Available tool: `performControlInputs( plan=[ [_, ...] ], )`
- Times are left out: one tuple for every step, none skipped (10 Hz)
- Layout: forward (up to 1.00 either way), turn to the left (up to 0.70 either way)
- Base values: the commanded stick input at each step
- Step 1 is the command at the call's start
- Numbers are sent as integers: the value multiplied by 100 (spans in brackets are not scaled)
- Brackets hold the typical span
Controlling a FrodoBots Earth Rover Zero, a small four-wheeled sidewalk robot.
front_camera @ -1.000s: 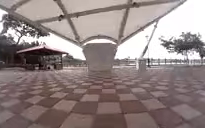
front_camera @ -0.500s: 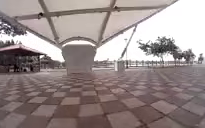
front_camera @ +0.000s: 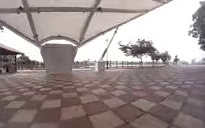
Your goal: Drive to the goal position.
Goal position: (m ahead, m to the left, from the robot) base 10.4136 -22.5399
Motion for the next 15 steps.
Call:
performControlInputs(
  plan=[
    [0, -70],
    [0, -70],
    [0, -70],
    [0, -70],
    [0, -70],
    [0, -70],
    [0, -70],
    [0, -70],
    [3, -63],
    [39, 0],
    [70, 0],
    [70, 0],
    [70, 0],
    [70, 0],
    [70, 0]
  ],
)
